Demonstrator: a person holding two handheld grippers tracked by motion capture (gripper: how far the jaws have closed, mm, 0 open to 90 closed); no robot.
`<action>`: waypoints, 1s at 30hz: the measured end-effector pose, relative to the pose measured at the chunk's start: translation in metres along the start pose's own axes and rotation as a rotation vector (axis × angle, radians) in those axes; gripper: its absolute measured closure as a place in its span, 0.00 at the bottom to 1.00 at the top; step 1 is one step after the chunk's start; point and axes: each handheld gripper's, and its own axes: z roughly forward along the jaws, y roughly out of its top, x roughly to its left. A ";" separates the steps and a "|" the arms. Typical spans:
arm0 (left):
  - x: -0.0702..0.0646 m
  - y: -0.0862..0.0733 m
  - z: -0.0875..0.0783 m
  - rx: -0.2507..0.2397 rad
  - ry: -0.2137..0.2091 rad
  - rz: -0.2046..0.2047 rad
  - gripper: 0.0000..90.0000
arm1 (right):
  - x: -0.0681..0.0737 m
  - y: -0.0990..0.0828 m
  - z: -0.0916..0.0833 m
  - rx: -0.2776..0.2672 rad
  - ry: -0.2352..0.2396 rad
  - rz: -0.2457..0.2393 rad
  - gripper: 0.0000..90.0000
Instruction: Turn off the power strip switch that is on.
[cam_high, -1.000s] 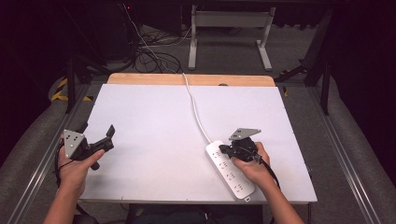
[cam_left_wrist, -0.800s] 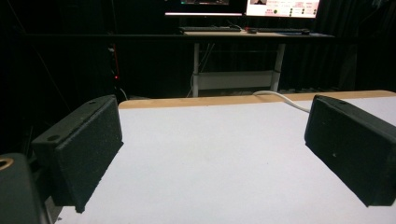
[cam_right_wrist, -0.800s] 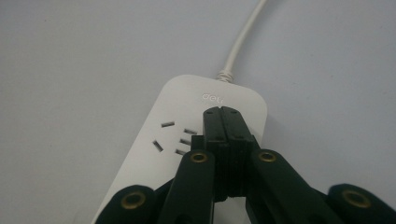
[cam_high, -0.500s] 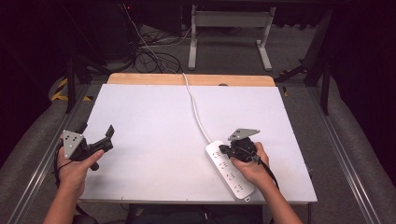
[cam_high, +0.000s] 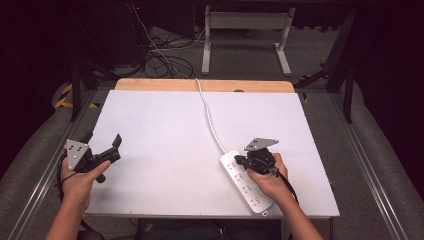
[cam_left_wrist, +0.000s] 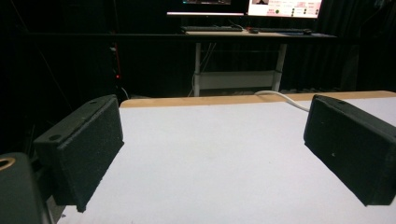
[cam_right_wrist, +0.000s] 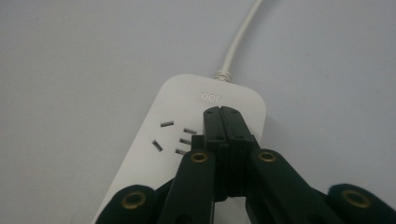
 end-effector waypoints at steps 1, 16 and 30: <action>0.000 0.000 0.000 0.000 0.000 0.000 0.06 | 0.000 0.000 0.000 -0.005 0.002 0.006 1.00; -0.001 0.000 0.001 0.001 -0.002 -0.009 0.06 | -0.005 -0.006 -0.005 -0.005 0.012 0.024 1.00; -0.002 0.000 0.003 0.006 -0.009 0.002 0.06 | -0.005 -0.004 -0.004 0.004 -0.011 0.019 1.00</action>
